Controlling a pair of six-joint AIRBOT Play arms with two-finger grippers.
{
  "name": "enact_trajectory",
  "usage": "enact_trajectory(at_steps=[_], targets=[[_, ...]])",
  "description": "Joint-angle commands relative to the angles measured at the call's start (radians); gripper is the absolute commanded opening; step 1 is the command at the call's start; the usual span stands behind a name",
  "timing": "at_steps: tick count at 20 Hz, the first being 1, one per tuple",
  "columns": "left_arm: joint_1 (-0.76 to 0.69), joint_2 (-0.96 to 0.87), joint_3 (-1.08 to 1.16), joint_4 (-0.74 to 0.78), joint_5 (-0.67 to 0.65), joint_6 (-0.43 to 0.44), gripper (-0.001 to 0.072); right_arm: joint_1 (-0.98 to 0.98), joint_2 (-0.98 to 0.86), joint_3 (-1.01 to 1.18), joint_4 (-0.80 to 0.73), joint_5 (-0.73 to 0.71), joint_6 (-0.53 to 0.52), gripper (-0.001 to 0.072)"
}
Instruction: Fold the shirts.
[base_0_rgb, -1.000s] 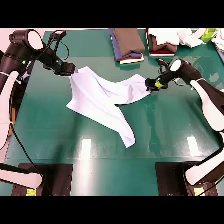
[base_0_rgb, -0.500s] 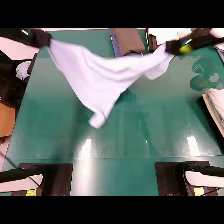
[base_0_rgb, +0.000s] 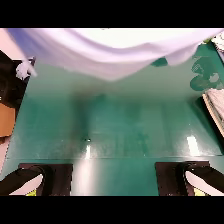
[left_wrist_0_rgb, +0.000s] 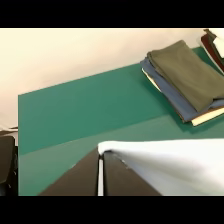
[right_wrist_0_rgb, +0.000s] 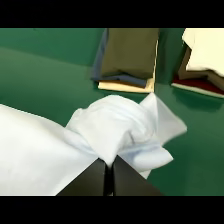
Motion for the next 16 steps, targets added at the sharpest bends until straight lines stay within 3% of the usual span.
enact_trajectory(at_steps=[1, 5, 7, 11, 12, 13, 14, 16], targets=[[0.001, -0.036, 0.003, 0.001, 0.039, 0.010, 0.0019, 0.000, 0.005, 0.007, -0.002, 0.122, 0.030, 0.0015], [0.001, -0.288, -0.006, -0.027, -0.031, 0.010, 0.0020, 0.000, -0.146, -0.008, -0.001, 0.267, 0.037, 0.0016], [0.001, -0.419, -0.088, -0.070, 0.000, 0.010, 0.0021, 0.000, -0.208, -0.119, -0.002, 0.264, 0.036, 0.0016], [0.001, -0.669, -0.233, -0.177, -0.020, 0.008, 0.0022, 0.000, -0.267, -0.486, -0.002, 0.014, 0.037, 0.0016], [0.001, -0.710, -0.252, -0.185, -0.045, 0.006, 0.0064, -0.003, -0.278, -0.564, -0.002, -0.063, 0.048, 0.0016], [0.001, -0.738, -0.266, -0.184, -0.065, -0.003, 0.0383, -0.002, -0.290, -0.616, 0.000, -0.113, 0.063, 0.0016], [0.003, -0.745, -0.277, -0.179, -0.069, -0.033, 0.0565, -0.002, -0.301, -0.653, 0.000, -0.145, 0.064, 0.0016], [0.013, -0.731, -0.280, -0.174, -0.093, -0.055, 0.0566, -0.002, -0.314, -0.679, 0.007, -0.158, 0.064, 0.0016]])
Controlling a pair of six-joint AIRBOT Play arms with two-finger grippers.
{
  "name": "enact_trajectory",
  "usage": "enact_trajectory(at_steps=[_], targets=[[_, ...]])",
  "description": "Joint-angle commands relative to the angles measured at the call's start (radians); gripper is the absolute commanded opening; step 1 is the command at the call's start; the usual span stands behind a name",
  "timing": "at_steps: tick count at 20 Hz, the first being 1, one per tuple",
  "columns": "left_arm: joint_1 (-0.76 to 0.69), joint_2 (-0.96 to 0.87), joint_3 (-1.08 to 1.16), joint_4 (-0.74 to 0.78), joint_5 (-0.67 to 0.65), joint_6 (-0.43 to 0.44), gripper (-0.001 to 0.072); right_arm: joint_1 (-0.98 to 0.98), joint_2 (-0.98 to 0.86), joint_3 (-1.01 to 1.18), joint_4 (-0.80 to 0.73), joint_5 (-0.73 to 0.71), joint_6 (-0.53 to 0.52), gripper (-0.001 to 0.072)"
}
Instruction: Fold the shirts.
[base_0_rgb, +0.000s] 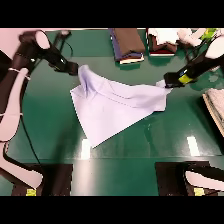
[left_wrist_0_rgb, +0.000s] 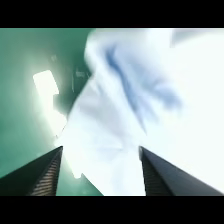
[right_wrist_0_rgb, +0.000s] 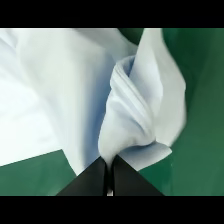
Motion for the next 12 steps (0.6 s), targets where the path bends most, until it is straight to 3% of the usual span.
enact_trajectory(at_steps=[1, 5, 8, 12], targets=[[0.012, -0.023, -0.030, -0.011, -0.072, -0.053, 0.0566, 0.000, -0.026, -0.105, 0.008, -0.103, 0.010, 0.0016], [0.009, 0.121, -0.148, 0.004, -0.142, -0.104, 0.0566, 0.000, 0.016, -0.101, 0.008, -0.137, 0.010, 0.0016], [-0.045, 0.336, -0.473, 0.005, -0.037, -0.162, 0.0567, -0.001, 0.049, -0.101, 0.008, -0.152, 0.009, 0.0016], [-0.179, 0.586, -0.910, -0.037, 0.104, -0.313, 0.0567, 0.000, 0.065, -0.101, 0.010, -0.156, 0.008, 0.0016]])
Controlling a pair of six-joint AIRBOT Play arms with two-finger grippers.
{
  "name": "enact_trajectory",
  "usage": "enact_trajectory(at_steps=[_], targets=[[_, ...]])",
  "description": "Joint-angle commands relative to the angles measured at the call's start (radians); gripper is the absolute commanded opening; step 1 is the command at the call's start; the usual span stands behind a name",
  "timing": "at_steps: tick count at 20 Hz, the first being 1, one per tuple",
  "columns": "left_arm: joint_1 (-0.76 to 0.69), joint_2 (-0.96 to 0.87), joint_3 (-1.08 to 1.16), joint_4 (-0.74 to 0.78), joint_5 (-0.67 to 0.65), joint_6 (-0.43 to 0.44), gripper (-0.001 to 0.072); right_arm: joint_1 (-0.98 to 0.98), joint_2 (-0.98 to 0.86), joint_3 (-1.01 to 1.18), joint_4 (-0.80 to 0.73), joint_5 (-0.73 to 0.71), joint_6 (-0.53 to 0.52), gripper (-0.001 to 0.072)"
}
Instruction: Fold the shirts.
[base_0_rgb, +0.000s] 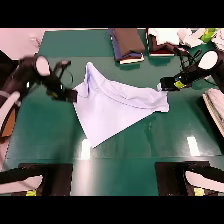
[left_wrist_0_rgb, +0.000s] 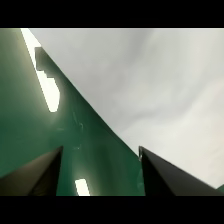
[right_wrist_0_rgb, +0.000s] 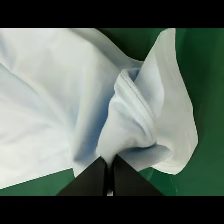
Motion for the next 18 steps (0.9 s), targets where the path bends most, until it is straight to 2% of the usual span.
enact_trajectory(at_steps=[1, 5, 8, 11, 13, 16, 17, 18], targets=[[-0.114, 0.195, -0.347, -0.066, 0.124, -0.138, 0.0567, 0.000, 0.014, -0.002, 0.002, -0.013, -0.001, 0.0016], [-0.250, 0.224, -0.507, -0.171, 0.222, -0.221, 0.0567, 0.000, 0.014, -0.002, 0.002, -0.009, -0.002, 0.0017], [-0.329, 0.223, -0.529, -0.200, 0.336, -0.265, 0.0566, 0.002, 0.014, -0.002, 0.002, -0.009, -0.003, 0.0016], [-0.360, 0.215, -0.534, -0.210, 0.377, -0.296, 0.0566, 0.002, 0.014, -0.002, 0.003, -0.007, -0.003, 0.0016], [-0.360, 0.185, -0.534, -0.248, 0.392, -0.295, 0.0566, 0.003, 0.014, -0.002, 0.003, -0.008, -0.003, 0.0017], [-0.360, 0.143, -0.533, -0.383, 0.448, -0.218, 0.0562, 0.010, 0.014, -0.002, 0.003, -0.009, -0.003, 0.0017], [-0.359, 0.142, -0.532, -0.424, 0.475, -0.187, 0.0431, 0.010, 0.014, -0.002, 0.003, -0.010, -0.003, 0.0016], [-0.359, 0.142, -0.527, -0.436, 0.490, -0.158, 0.0261, 0.010, 0.014, -0.002, 0.003, -0.010, -0.003, 0.0016]])
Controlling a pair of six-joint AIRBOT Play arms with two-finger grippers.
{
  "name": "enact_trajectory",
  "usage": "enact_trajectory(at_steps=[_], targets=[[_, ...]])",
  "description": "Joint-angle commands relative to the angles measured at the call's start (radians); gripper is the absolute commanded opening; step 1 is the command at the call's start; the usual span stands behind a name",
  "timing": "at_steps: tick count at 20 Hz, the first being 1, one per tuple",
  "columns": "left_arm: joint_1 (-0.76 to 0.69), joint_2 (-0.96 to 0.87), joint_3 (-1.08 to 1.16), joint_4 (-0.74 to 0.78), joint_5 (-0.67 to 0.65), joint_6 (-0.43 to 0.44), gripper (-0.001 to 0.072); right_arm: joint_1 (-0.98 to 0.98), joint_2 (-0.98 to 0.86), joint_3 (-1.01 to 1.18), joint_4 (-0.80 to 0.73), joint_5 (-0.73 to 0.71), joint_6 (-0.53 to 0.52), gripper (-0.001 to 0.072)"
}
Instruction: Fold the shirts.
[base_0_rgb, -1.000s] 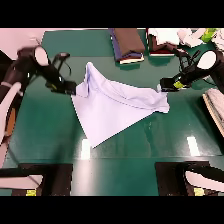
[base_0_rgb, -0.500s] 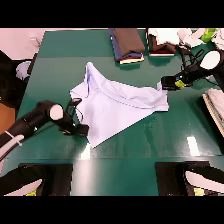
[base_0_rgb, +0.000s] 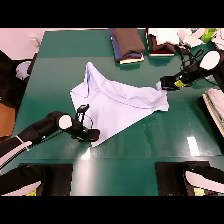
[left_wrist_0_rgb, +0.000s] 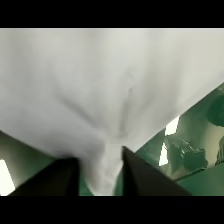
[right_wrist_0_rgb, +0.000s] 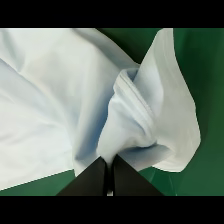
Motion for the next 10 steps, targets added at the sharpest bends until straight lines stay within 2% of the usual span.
enact_trajectory(at_steps=[1, 2, 5, 10], targets=[[-0.003, -0.016, 0.013, -0.097, 0.071, 0.092, 0.0102, 0.002, 0.002, 0.000, 0.000, -0.001, 0.001, 0.0016], [-0.001, -0.016, 0.032, -0.092, 0.064, 0.113, 0.0022, 0.002, 0.009, 0.000, 0.000, -0.002, 0.000, 0.0016], [0.053, 0.046, 0.158, 0.007, 0.019, 0.119, 0.0021, -0.003, 0.078, 0.001, -0.002, -0.041, 0.000, 0.0016], [0.285, 0.296, 0.583, 0.266, -0.088, 0.121, 0.0020, -0.066, 0.259, 0.161, -0.002, -0.030, -0.027, 0.0017]])
